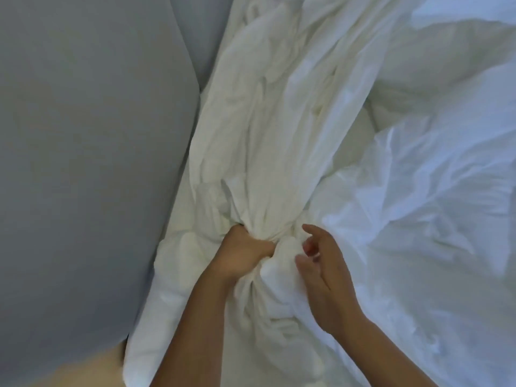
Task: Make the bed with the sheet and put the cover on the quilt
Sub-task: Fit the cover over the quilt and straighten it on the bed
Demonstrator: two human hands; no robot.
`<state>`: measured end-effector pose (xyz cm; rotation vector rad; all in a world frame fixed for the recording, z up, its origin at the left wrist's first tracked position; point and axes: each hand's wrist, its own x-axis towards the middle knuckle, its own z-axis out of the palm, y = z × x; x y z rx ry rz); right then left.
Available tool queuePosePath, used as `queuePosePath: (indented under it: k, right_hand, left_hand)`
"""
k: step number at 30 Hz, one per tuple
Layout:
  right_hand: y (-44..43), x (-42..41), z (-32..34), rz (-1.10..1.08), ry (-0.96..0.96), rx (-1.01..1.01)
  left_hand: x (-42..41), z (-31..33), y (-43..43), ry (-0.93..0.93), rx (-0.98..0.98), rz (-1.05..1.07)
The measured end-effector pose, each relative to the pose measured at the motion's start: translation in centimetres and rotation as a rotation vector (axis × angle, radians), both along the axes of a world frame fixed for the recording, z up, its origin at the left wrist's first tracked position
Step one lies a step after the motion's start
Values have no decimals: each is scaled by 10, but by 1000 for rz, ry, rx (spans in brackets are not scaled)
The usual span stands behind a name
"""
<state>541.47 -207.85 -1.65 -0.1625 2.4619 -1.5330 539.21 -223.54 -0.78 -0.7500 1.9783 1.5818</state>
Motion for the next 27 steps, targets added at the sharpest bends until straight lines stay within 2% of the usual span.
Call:
queuePosePath:
  k: [1,3,4,6,8,10,12,14,16,18,19,21,23,27]
  right_hand:
    - [5,10,-1,121,33,28]
    - [15,20,-15,362,241,319]
    - [20,18,-24,392,331,450]
    - [22,2,-32,298,350,573]
    - [14,-21,-26,181,271,609]
    - [11,-43,-19,167,93,509]
    - [15,-53,-11,186,-173,214]
    - [23,-60,-4,104,-303,42]
    - [23,-65,-5,-107,-280,30]
    - [12,-68,-12,-362,-198,171]
    - [3,-67,-14,-400,-162,233]
    - [-15,-57,-25,-261,-183,226]
    - [-22,-48,-33,-99,-303,166]
    - [-9,-44,-24,149,-551,-96]
  left_hand:
    - [0,-5,2,-12,-13,-7]
    - [-2,-10,4,-39,-10,-17]
    - [-4,-11,4,-56,-11,-26]
    - [-7,-11,4,-84,-16,-41]
    - [-11,-8,7,-82,-6,-53]
    - [-14,-9,6,-91,-6,-31]
    - [-17,-10,3,-93,-19,-3]
    - [-19,-9,0,-97,-69,-21]
    - [-21,-4,0,-103,-110,-73]
    - [-24,-1,8,-78,-97,-123]
    - [-24,0,14,-64,-92,-143]
    - [-25,-2,25,-53,-110,-149]
    - [-23,-6,28,-65,-130,-102]
    - [-16,-11,16,-166,47,38]
